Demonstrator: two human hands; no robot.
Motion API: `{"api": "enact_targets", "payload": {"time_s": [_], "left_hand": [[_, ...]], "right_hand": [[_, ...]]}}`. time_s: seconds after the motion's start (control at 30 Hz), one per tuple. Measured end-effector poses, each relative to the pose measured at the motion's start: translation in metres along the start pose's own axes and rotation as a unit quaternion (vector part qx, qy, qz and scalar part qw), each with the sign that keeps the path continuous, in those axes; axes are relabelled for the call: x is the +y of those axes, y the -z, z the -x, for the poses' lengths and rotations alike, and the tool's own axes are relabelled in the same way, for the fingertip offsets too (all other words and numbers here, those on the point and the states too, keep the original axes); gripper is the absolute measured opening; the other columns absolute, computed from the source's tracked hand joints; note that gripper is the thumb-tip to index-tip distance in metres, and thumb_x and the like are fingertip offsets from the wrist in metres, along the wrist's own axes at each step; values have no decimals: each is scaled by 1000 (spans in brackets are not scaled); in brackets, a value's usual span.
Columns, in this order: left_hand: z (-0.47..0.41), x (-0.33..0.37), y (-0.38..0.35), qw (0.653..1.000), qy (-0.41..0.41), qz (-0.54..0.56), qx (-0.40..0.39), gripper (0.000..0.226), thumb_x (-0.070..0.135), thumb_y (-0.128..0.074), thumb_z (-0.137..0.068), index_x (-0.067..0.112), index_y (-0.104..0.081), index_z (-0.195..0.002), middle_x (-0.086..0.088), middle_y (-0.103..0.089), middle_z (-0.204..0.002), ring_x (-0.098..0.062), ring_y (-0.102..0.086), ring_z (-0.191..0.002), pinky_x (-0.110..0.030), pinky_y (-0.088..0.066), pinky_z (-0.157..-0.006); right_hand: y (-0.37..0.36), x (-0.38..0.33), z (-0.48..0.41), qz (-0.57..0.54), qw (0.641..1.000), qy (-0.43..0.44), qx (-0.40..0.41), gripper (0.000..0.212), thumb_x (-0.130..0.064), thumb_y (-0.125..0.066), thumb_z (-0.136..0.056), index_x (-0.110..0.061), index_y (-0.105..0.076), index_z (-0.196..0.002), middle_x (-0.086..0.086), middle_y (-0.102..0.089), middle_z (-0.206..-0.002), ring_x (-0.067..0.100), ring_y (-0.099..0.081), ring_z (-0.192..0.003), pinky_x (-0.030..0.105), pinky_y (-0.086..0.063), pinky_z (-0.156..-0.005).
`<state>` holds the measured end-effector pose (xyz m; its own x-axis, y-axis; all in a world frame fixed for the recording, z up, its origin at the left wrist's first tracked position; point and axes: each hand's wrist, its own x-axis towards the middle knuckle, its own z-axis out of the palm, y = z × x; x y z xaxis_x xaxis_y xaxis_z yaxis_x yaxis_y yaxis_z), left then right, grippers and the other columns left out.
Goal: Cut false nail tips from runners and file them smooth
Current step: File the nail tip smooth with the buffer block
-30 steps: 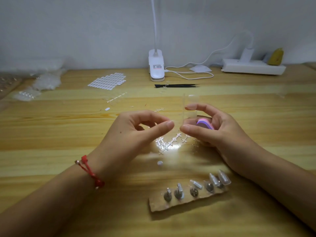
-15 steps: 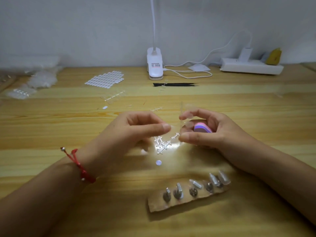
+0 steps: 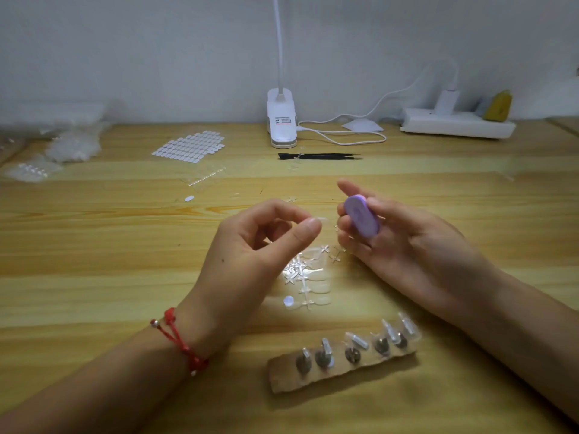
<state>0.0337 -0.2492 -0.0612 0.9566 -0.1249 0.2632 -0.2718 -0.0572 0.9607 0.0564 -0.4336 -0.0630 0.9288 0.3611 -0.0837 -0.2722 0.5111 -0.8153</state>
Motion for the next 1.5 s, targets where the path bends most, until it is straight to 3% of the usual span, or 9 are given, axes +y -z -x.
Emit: {"api": "enact_targets", "payload": {"time_s": [0.07, 0.13, 0.27, 0.43, 0.6, 0.73, 0.97, 1.23, 1.5], "left_hand": [[0, -2, -2, 1000, 18, 11, 3, 15, 32, -69, -72, 18, -69, -72, -9, -42, -65, -9, -36, -55, -16, -30, -50], [-2, -4, -1, 1000, 23, 13, 8, 15, 36, -68, -71, 21, -71, -73, -11, -45, -67, -7, -36, -55, -16, -30, -50], [-3, -6, 0, 1000, 18, 11, -4, 13, 36, -72, -74, 22, -71, -76, -23, -46, -70, -12, -35, -58, -20, -30, -50], [-3, -8, 1, 1000, 19, -1, -21, 12, 29, -64, -75, 17, -67, -72, -13, -43, -66, -8, -34, -52, -17, -29, -48], [-3, -8, 2, 999, 15, -33, -25, 13, 27, -62, -76, 15, -66, -71, -22, -51, -69, -14, -41, -61, -22, -32, -54], [-3, -9, 2, 999, 15, -33, -12, 12, 25, -61, -75, 17, -64, -68, -6, -47, -63, -8, -38, -56, -16, -32, -52], [-4, -8, 1, 999, 21, -34, -17, 13, 24, -58, -75, 15, -62, -66, 4, -46, -58, -6, -37, -53, -14, -32, -50], [-3, -7, 1, 998, 26, -42, -41, 16, 24, -56, -76, 11, -60, -66, -10, -45, -61, -11, -39, -56, -22, -32, -53], [-2, -6, 0, 995, 17, -78, -51, 19, 24, -55, -76, 7, -61, -69, -27, -50, -71, -19, -41, -62, -28, -31, -58]], "right_hand": [[-1, 1, 1, 57, 998, 3, -7, 29, -20, -57, -82, -20, -76, -104, -1, -72, -94, 7, -66, -84, 20, -54, -77], [-3, 3, 1, 94, 995, 12, -14, 26, -21, -61, -79, -25, -79, -97, -2, -74, -96, 3, -66, -84, 15, -53, -72], [-7, 9, 3, 124, 991, 26, -31, 25, -18, -69, -69, -20, -80, -92, 4, -76, -90, 8, -70, -77, 18, -55, -66], [-7, 11, 2, 129, 991, 37, -1, 28, -19, -70, -66, -16, -79, -92, 7, -76, -92, 13, -72, -79, 20, -55, -66], [-7, 12, 3, 166, 986, 31, 2, 32, -23, -74, -64, -16, -78, -96, 9, -76, -93, 16, -71, -79, 22, -56, -69], [-6, 12, 4, 182, 983, 30, -1, 33, -25, -76, -63, -19, -79, -96, 9, -76, -93, 16, -72, -80, 22, -56, -69], [-7, 11, 4, 199, 980, 22, -13, 33, -29, -77, -66, -22, -79, -97, 10, -76, -95, 16, -72, -82, 21, -56, -70], [-7, 11, 5, 238, 971, 10, -36, 30, -28, -79, -72, -23, -77, -101, 10, -76, -97, 18, -72, -85, 25, -57, -74], [-7, 13, 4, 201, 978, 50, -5, 25, -22, -75, -64, -20, -79, -89, 7, -76, -85, 13, -72, -75, 19, -56, -64]]}}
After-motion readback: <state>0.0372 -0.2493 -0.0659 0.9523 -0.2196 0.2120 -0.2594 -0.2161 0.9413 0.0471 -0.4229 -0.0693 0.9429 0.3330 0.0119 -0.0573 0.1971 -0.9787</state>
